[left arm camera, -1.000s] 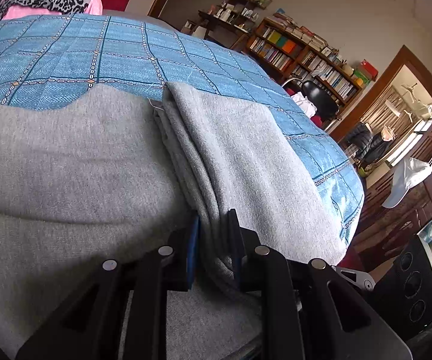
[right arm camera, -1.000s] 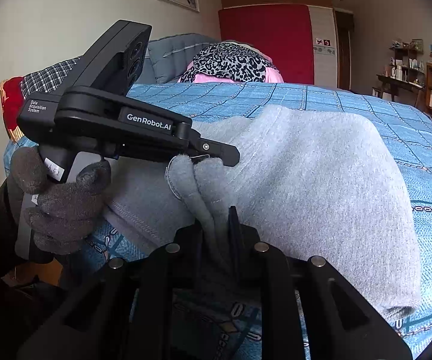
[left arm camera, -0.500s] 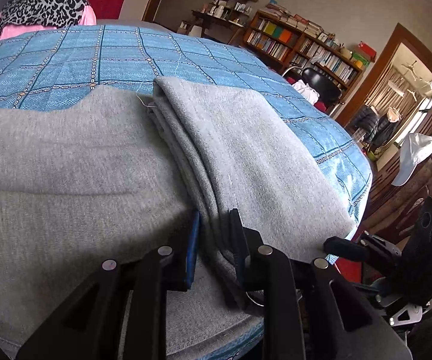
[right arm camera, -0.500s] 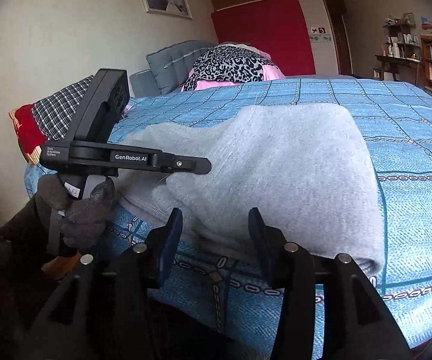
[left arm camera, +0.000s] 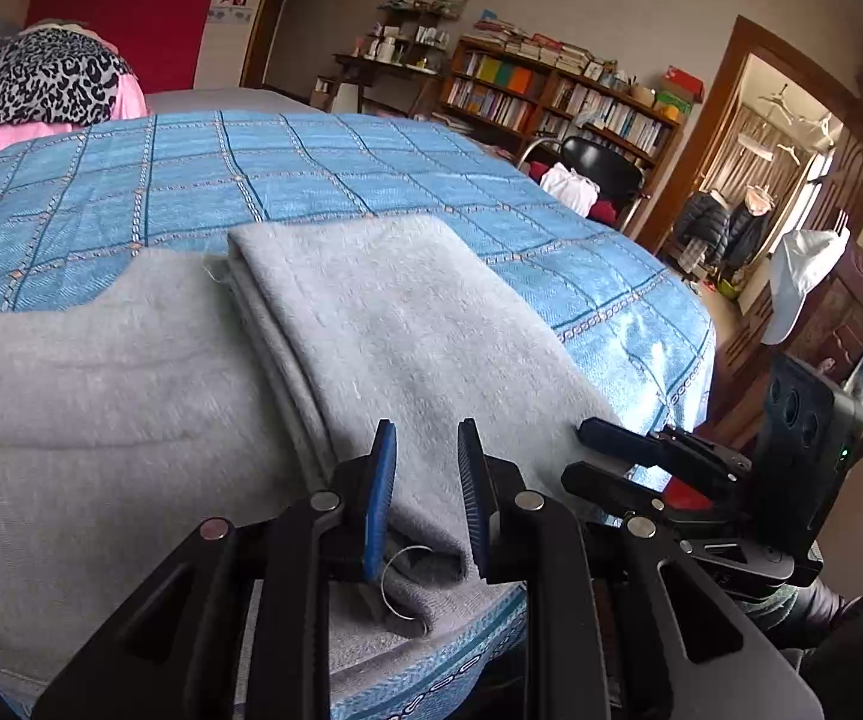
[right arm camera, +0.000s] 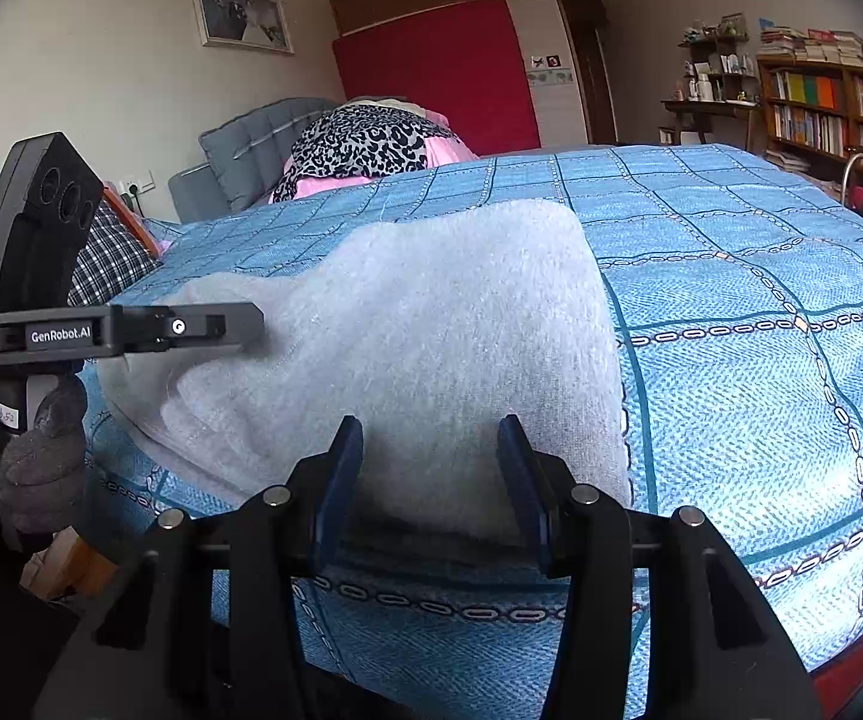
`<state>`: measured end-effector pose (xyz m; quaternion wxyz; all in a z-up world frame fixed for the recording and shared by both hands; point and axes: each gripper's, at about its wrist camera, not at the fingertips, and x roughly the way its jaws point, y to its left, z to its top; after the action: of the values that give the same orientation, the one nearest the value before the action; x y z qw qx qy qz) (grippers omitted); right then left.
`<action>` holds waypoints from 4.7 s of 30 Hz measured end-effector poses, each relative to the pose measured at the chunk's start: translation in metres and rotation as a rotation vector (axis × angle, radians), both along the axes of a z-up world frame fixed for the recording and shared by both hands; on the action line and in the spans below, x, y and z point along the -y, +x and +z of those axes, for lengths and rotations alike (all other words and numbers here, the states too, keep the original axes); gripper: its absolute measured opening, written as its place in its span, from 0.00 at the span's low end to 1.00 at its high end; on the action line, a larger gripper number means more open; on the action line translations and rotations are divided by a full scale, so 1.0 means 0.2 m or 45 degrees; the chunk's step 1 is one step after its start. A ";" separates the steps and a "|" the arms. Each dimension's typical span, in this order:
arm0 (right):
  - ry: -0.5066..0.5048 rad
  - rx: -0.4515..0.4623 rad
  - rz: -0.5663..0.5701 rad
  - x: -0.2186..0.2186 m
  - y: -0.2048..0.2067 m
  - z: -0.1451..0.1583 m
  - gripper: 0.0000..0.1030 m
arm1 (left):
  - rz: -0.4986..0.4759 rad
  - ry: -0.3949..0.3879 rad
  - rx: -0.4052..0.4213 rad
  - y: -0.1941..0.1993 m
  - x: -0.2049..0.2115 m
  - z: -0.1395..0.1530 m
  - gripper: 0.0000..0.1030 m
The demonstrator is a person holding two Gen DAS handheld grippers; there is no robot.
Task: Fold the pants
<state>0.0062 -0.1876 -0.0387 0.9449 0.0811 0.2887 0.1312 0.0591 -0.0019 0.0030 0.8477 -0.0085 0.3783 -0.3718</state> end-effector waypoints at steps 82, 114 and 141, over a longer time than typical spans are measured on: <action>-0.158 -0.157 0.324 -0.76 0.76 0.25 0.49 | 0.667 -0.206 0.015 -0.11 -1.20 0.02 0.74; -0.126 -0.079 0.286 -0.73 0.45 0.08 0.49 | 1.064 -0.400 -0.322 0.03 -1.44 -0.17 0.57; -0.085 -0.051 0.295 -0.69 0.41 0.06 0.49 | 1.122 -0.436 -0.358 0.01 -1.42 -0.17 0.61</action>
<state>0.0880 -0.0495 -0.0273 0.9197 0.0183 0.3190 0.2282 0.0603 0.2815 -0.0309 0.8515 -0.3569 0.3829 -0.0298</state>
